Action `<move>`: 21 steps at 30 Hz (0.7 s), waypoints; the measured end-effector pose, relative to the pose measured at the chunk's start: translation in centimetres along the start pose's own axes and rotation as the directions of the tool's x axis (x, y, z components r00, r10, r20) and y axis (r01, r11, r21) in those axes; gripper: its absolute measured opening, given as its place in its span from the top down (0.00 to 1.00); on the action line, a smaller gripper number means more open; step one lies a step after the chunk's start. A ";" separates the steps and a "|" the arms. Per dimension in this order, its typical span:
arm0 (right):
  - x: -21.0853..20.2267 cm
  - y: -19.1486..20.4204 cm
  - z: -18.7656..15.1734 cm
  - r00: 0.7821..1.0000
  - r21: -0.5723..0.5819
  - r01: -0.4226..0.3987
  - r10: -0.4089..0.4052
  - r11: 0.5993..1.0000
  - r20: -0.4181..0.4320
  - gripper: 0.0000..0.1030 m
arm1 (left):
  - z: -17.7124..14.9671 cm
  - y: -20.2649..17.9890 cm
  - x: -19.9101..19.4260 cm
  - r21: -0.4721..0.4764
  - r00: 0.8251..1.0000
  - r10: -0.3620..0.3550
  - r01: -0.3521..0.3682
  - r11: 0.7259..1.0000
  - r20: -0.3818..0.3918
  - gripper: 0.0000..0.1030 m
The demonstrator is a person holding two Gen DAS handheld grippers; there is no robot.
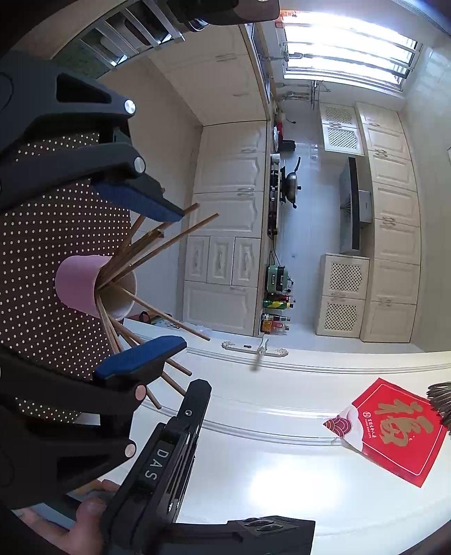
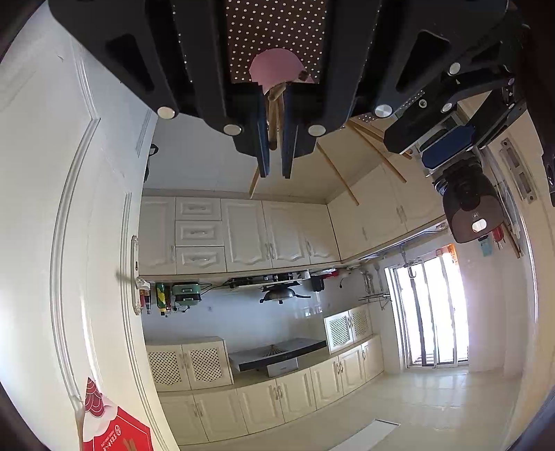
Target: Organize utensils
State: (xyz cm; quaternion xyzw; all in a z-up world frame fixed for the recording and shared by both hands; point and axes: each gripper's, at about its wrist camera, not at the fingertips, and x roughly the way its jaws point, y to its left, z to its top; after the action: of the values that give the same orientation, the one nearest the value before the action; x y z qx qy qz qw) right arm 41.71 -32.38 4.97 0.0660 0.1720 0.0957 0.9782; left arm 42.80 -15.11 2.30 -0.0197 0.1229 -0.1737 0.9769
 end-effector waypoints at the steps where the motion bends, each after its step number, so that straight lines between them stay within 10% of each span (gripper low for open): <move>1: -0.3 0.0 0.0 1.000 -0.002 0.002 -0.002 1.000 0.001 0.93 | 0.1 0.0 -0.3 -0.003 1.000 0.001 -0.001 1.000 -0.003 0.34; 11: -4.4 0.7 -0.6 1.000 -0.026 0.010 -0.010 1.000 -0.004 0.89 | 0.9 0.9 -5.2 -0.006 1.000 0.025 -0.025 1.000 0.006 0.29; 21: -9.8 3.6 -4.3 0.997 -0.114 -0.064 0.060 0.991 -0.045 0.58 | -1.0 1.6 -12.9 0.052 0.998 0.064 -0.064 0.997 0.001 0.21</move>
State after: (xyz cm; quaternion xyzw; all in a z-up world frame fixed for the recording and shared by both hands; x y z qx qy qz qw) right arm 30.60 -30.55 4.68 0.0125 0.1844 0.1372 0.9732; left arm 31.31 -9.18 4.20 0.0098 0.1193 -0.1455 0.9821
